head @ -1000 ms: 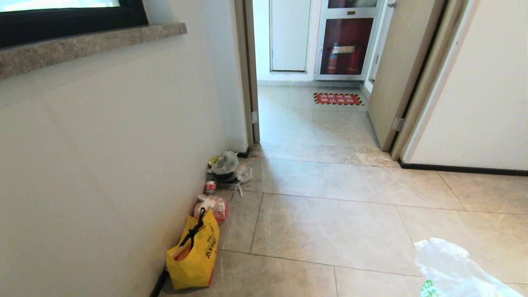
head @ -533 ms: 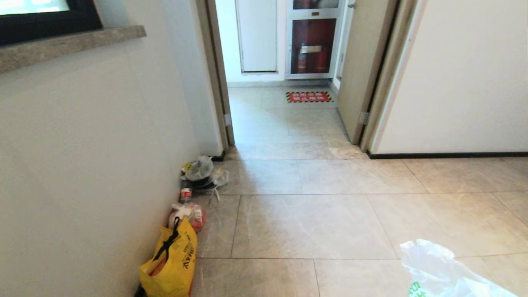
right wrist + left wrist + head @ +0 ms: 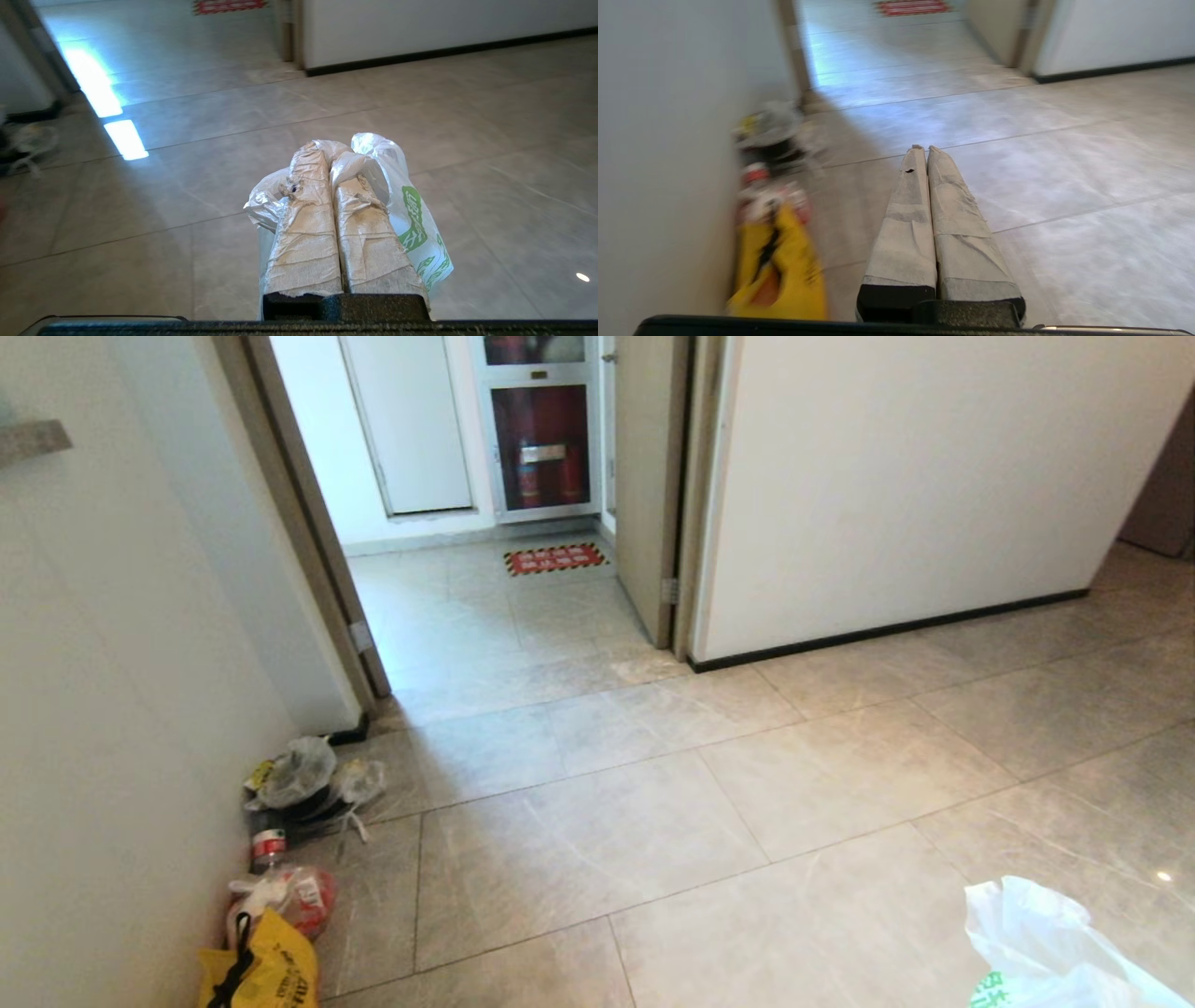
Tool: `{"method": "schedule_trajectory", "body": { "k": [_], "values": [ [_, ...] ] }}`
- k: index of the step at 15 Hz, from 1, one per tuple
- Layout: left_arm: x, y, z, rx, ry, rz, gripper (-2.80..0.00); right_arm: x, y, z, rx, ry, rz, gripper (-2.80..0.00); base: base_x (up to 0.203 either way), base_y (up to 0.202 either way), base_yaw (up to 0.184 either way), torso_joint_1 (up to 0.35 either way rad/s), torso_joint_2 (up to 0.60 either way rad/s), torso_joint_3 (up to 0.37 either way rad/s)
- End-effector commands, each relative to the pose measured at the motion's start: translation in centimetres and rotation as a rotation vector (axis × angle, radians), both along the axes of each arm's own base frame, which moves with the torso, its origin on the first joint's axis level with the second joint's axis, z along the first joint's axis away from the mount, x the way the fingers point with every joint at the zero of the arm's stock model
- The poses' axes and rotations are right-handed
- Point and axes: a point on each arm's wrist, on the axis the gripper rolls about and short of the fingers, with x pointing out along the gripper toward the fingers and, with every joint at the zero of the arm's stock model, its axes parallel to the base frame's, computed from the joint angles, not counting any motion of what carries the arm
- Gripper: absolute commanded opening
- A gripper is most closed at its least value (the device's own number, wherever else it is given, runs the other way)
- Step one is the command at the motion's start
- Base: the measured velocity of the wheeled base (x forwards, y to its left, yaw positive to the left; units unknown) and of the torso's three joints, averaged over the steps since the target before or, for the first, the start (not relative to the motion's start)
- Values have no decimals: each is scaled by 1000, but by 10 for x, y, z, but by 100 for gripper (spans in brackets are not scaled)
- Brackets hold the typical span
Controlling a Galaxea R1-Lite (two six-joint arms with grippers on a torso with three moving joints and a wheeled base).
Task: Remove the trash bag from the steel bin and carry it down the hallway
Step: Put the trash bag at the door
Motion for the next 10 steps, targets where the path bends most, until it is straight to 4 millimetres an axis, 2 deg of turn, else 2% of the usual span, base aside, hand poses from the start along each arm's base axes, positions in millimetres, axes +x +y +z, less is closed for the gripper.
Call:
{"method": "schedule_trajectory", "body": {
  "k": [1,10],
  "values": [
    [0,0,0,0,0,0,-280,0,0,0,0,-1,-2,-280,5,5,-186,7,2,-2],
    [0,0,0,0,0,0,-280,0,0,0,10,-1,-5,-280,3,9,-170,3,4,1]
  ]
}}
